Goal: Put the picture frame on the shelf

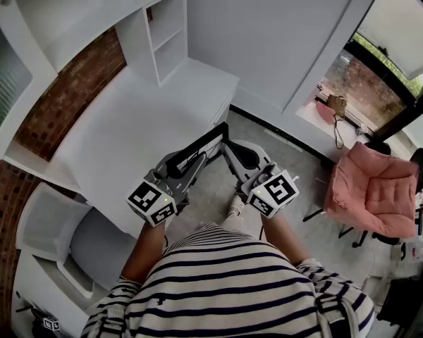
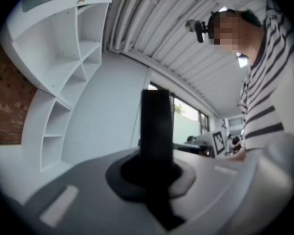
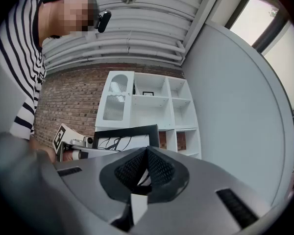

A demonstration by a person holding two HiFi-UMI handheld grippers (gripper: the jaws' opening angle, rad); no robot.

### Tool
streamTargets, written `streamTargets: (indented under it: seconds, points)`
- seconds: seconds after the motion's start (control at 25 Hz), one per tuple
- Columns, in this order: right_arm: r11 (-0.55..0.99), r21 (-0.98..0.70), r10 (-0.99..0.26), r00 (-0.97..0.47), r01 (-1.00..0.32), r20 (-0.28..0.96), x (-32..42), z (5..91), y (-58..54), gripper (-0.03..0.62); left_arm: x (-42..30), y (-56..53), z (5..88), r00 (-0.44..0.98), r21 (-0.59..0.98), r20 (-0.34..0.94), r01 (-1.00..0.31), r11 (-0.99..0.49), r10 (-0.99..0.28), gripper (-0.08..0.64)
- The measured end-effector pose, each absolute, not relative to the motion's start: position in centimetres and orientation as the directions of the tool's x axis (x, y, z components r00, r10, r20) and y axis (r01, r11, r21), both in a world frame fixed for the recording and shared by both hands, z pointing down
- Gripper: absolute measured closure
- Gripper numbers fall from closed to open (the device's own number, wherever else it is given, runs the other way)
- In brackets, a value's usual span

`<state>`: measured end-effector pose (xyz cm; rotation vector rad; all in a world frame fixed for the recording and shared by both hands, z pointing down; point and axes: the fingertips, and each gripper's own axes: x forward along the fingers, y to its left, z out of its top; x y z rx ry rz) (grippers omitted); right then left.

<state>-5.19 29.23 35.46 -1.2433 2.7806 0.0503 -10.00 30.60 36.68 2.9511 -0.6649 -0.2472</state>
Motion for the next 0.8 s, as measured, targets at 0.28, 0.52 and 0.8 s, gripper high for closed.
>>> streamTargets:
  seconds: [0.28,0.52,0.8]
  points:
    - [0.672,-0.012,-0.738,-0.668,-0.741,-0.096,-5.1,35.5,28.9,0.585,-9.8,30.3,36.8,0.891,0.141,-0.130,-0.418,-0.898,-0.435,0.543]
    - [0.674,-0.018,-0.737,-0.670,-0.739,-0.087,-4.7,36.1,28.4,0.585,-9.4,29.8,37.3,0.891,0.145,-0.122,-0.420,-0.896,-0.438,0.543]
    - [0.705,-0.061,-0.709,-0.702,-0.706,-0.073,-4.2,37.2,26.9,0.584,-8.0,28.3,38.5,0.896,0.167,-0.096,-0.415,-0.894,-0.434,0.543]
